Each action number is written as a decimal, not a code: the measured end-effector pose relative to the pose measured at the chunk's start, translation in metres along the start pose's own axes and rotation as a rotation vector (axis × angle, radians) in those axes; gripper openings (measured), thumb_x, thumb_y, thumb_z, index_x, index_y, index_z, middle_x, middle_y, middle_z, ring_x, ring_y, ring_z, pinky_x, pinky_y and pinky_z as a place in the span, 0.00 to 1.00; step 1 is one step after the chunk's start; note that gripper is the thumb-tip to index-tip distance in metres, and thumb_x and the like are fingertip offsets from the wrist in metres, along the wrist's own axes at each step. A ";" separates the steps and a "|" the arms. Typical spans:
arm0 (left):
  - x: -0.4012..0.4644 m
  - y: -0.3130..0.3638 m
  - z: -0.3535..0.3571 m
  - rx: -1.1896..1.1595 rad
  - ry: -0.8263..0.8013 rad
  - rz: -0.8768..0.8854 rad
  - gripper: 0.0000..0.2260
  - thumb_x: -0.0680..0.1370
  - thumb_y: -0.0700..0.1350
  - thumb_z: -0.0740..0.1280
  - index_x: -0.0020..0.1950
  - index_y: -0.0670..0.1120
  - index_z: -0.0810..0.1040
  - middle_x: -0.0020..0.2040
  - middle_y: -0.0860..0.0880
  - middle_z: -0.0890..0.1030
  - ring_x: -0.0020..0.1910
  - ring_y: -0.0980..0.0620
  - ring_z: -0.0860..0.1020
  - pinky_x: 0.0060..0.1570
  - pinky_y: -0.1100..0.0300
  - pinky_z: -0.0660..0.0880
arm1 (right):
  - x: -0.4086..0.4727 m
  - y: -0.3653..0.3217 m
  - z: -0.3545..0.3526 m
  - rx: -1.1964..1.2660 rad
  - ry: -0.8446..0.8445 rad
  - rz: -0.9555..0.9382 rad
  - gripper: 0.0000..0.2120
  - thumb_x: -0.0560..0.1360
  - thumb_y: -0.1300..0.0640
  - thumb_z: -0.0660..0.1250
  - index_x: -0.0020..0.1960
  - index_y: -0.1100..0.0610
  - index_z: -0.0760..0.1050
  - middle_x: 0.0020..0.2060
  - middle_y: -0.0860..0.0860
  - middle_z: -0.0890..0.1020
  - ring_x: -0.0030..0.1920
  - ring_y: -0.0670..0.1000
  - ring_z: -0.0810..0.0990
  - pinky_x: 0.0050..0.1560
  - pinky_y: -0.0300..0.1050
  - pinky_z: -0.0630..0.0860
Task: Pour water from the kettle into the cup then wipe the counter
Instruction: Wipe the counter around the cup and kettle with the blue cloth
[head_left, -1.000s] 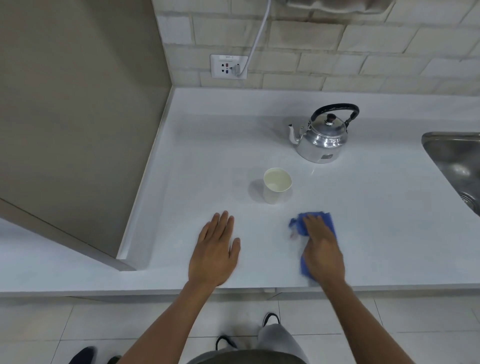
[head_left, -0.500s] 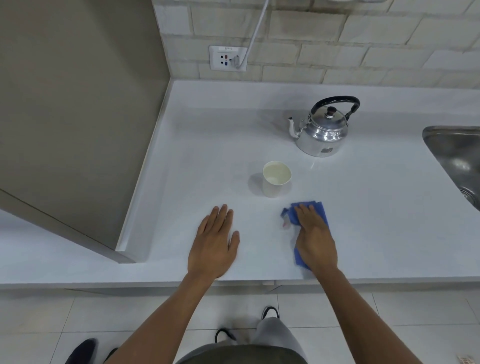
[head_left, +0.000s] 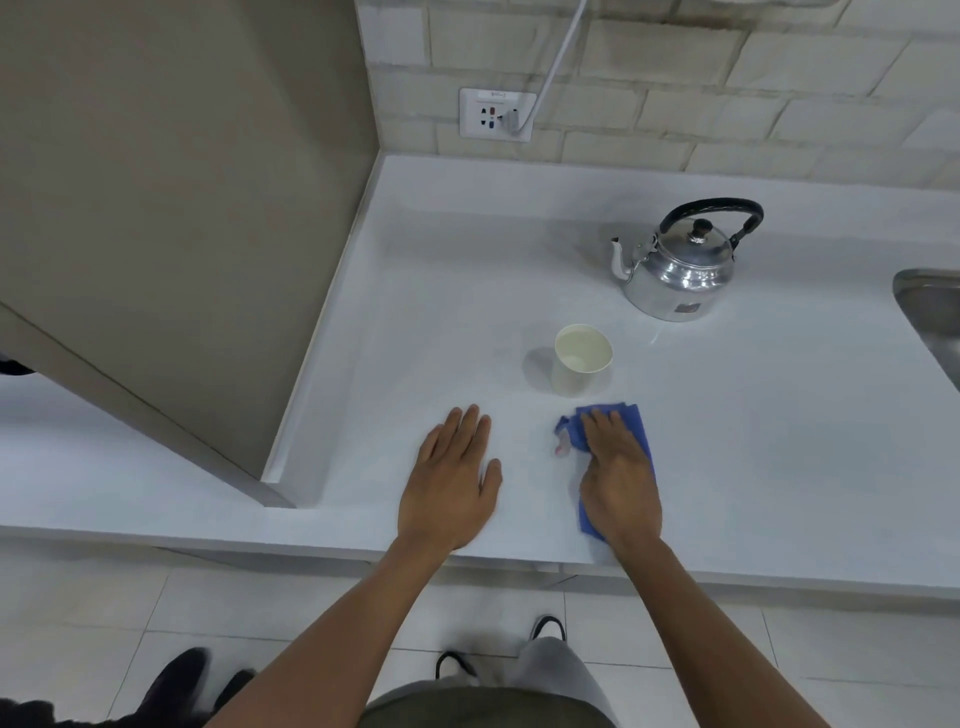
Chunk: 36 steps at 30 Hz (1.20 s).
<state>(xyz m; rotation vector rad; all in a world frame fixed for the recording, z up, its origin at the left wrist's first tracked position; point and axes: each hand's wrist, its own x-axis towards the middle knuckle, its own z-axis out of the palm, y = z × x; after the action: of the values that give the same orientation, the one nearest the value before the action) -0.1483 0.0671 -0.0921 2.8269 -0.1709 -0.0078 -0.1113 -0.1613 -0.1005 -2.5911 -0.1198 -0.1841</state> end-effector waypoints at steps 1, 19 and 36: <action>0.000 0.000 0.000 0.000 0.003 0.004 0.30 0.84 0.58 0.44 0.84 0.46 0.57 0.84 0.49 0.54 0.83 0.51 0.49 0.81 0.54 0.47 | 0.000 -0.013 0.008 -0.002 -0.020 -0.035 0.29 0.70 0.75 0.63 0.69 0.61 0.74 0.67 0.56 0.78 0.71 0.59 0.72 0.72 0.45 0.61; -0.001 -0.005 0.008 -0.007 0.037 0.011 0.27 0.86 0.53 0.48 0.82 0.44 0.62 0.82 0.47 0.60 0.82 0.49 0.56 0.80 0.50 0.55 | -0.016 -0.035 0.032 0.051 -0.123 -0.131 0.33 0.69 0.74 0.62 0.73 0.59 0.70 0.71 0.54 0.74 0.74 0.54 0.68 0.76 0.43 0.59; 0.001 -0.006 0.009 -0.105 0.029 0.015 0.34 0.86 0.57 0.33 0.81 0.43 0.63 0.82 0.48 0.61 0.82 0.50 0.57 0.80 0.53 0.52 | -0.042 -0.056 0.046 0.085 -0.137 -0.230 0.36 0.66 0.75 0.63 0.74 0.61 0.67 0.72 0.56 0.72 0.75 0.56 0.66 0.77 0.44 0.54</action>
<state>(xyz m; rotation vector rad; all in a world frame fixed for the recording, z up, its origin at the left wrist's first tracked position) -0.1468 0.0699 -0.1021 2.7197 -0.1800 0.0265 -0.1543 -0.0916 -0.1170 -2.4997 -0.4655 -0.0823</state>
